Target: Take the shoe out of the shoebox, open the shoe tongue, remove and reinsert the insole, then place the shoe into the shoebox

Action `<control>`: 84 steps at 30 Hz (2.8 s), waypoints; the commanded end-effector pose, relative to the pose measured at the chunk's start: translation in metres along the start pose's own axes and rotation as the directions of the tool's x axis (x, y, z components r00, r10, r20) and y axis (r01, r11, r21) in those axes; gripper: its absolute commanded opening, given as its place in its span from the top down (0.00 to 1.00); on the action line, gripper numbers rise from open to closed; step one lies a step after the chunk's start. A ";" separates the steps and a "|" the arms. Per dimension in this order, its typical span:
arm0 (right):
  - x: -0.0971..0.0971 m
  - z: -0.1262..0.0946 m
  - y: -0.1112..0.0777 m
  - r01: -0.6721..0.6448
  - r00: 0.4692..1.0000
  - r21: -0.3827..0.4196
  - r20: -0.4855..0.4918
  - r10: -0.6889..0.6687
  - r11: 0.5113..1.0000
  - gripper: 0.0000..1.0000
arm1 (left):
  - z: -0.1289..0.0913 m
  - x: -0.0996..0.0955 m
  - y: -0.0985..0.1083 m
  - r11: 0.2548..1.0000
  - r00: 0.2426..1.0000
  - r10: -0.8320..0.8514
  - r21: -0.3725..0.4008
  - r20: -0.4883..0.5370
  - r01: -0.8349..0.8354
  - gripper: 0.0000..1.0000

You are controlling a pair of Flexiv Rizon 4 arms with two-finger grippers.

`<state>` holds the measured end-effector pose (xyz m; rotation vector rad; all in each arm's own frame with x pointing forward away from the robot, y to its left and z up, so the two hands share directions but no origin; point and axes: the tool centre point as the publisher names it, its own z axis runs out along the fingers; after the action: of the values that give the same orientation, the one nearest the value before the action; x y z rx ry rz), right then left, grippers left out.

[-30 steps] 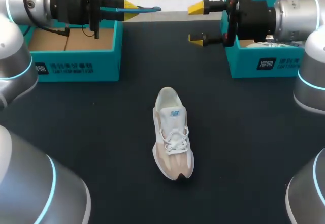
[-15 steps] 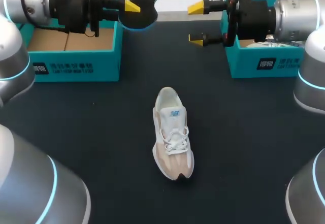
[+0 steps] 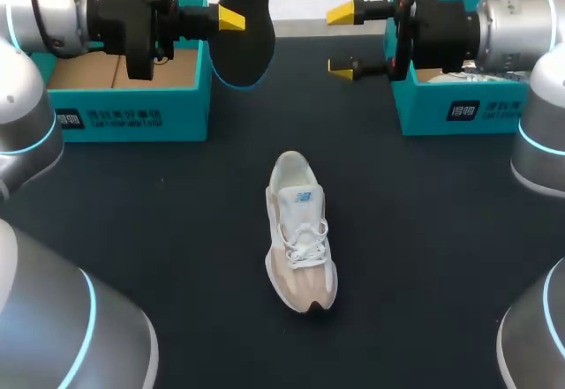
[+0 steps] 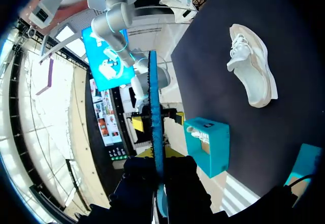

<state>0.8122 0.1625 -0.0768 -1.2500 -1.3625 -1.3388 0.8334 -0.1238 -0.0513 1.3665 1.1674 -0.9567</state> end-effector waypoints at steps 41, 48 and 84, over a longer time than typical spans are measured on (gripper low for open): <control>0.005 0.067 -0.030 0.013 1.000 0.162 -0.023 -0.009 0.987 0.79 | 0.059 0.027 -0.011 0.994 0.992 0.034 -0.109 0.125 -0.021 1.00; 0.003 0.064 -0.034 0.003 1.000 0.163 -0.014 0.000 0.987 0.87 | 0.051 0.027 -0.009 0.991 0.992 0.042 -0.127 0.117 -0.027 1.00; -0.009 0.051 -0.029 0.360 0.929 -0.002 -0.093 -0.358 0.933 1.00 | -0.012 0.052 -0.059 0.798 0.808 -0.573 -0.130 0.136 0.588 0.00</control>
<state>0.7924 0.2117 -0.0951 -0.9315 -1.5867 -1.6037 0.7939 -0.1080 -0.1191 0.8322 1.5783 -1.3316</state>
